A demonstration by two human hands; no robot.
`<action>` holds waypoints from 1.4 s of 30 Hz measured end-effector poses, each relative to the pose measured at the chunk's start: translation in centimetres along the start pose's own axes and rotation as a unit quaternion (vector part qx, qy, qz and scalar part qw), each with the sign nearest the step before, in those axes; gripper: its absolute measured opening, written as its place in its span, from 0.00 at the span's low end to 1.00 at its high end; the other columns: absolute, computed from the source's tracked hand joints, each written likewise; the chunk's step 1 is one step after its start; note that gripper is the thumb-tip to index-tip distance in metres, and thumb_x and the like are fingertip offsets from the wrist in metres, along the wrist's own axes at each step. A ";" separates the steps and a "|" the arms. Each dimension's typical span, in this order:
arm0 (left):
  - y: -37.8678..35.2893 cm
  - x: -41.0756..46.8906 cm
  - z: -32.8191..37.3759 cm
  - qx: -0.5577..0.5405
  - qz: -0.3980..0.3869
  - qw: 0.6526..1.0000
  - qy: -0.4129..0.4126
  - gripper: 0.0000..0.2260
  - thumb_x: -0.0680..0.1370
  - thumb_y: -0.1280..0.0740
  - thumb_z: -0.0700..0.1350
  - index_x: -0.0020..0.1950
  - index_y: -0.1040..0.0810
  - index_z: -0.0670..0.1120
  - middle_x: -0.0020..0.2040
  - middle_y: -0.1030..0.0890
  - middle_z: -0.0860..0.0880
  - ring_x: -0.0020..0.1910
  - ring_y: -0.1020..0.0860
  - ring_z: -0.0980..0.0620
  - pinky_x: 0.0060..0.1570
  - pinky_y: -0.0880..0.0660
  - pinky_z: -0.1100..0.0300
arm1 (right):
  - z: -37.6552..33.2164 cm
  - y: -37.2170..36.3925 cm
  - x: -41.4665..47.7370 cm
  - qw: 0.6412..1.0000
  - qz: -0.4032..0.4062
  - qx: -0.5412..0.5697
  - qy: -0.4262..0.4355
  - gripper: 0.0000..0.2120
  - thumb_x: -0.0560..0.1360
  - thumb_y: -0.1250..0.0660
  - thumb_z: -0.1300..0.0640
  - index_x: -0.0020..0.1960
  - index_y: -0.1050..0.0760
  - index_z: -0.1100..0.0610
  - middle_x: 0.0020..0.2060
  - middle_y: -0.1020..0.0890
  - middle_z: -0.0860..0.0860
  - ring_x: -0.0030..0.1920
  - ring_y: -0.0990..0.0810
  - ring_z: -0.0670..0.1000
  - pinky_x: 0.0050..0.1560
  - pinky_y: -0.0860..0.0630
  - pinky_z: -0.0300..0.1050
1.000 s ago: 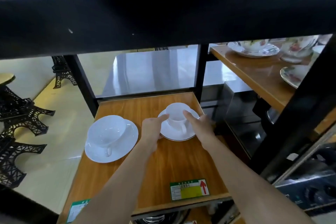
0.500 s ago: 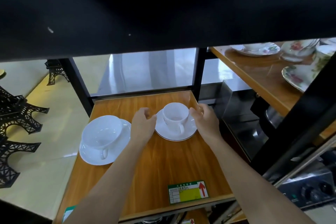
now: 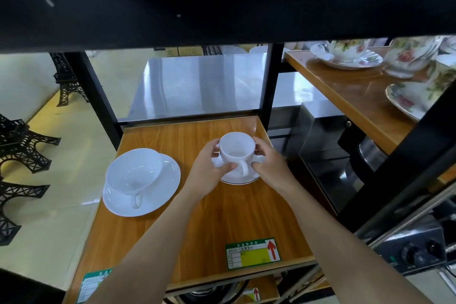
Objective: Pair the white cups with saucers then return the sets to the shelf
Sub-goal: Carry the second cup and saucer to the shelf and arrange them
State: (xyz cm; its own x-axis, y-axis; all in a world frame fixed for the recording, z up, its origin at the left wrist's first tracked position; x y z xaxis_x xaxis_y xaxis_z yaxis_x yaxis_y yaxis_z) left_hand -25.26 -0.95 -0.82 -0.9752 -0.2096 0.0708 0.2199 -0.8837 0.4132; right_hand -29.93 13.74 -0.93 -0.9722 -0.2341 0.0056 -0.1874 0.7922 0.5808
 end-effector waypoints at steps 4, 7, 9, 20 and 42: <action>-0.1 0.0 0.1 0.012 0.000 1.000 -0.001 0.30 0.73 0.28 0.48 0.72 0.36 0.49 0.68 0.28 0.49 0.60 0.30 0.56 0.57 0.33 0.62 | 0.0 0.3 -0.2 1.000 0.011 0.006 -0.001 0.26 0.75 0.36 0.64 0.71 0.36 0.52 0.66 0.27 0.53 0.67 0.30 0.54 0.64 0.28 0.50; 0.2 -0.1 0.1 0.030 -0.005 1.000 0.004 0.30 0.73 0.29 0.49 0.72 0.36 0.49 0.70 0.29 0.49 0.64 0.30 0.53 0.60 0.34 0.60 | -0.6 1.4 -0.5 0.998 0.063 0.025 -0.010 0.26 0.75 0.37 0.66 0.71 0.36 0.53 0.66 0.27 0.53 0.68 0.30 0.54 0.65 0.29 0.51; 1.8 -0.6 0.5 0.048 0.022 0.999 0.003 0.28 0.73 0.29 0.48 0.72 0.35 0.49 0.70 0.29 0.49 0.66 0.31 0.52 0.61 0.35 0.59 | -1.8 2.6 -0.7 0.991 0.122 0.057 -0.010 0.24 0.74 0.38 0.67 0.68 0.34 0.56 0.64 0.26 0.53 0.65 0.29 0.53 0.64 0.27 0.49; 16.9 -7.9 -3.0 -0.018 0.353 0.934 0.049 0.14 0.76 0.33 0.47 0.60 0.27 0.44 0.57 0.24 0.48 0.59 0.27 0.49 0.60 0.30 0.53 | -11.4 -6.4 -2.2 0.990 -0.035 0.059 0.124 0.25 0.72 0.36 0.67 0.66 0.34 0.53 0.57 0.28 0.48 0.52 0.29 0.46 0.43 0.32 0.26; 15.3 -9.7 -7.4 -0.155 0.208 0.961 0.100 0.26 0.74 0.41 0.63 0.69 0.29 0.54 0.64 0.23 0.51 0.61 0.24 0.51 0.53 0.25 0.60 | -11.1 -14.6 -4.1 0.966 -0.230 0.010 0.122 0.35 0.72 0.30 0.60 0.74 0.43 0.48 0.69 0.31 0.50 0.70 0.33 0.52 0.64 0.30 0.46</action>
State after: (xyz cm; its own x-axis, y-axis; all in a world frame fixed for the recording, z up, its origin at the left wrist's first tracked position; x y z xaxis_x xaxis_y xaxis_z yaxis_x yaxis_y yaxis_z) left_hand -12.22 -15.51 -1.94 -0.7838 -0.6207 -0.0174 0.6167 -0.7814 0.0955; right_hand -21.62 -3.18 -0.38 -0.7243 -0.6871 -0.0570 -0.5962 0.5827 0.5522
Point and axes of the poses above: each hand's wrist, its own x-axis towards the middle knuckle, its own y-axis out of the back of the hand, z = x × y, the point moved 7 cm from there along x, towards the middle knuckle
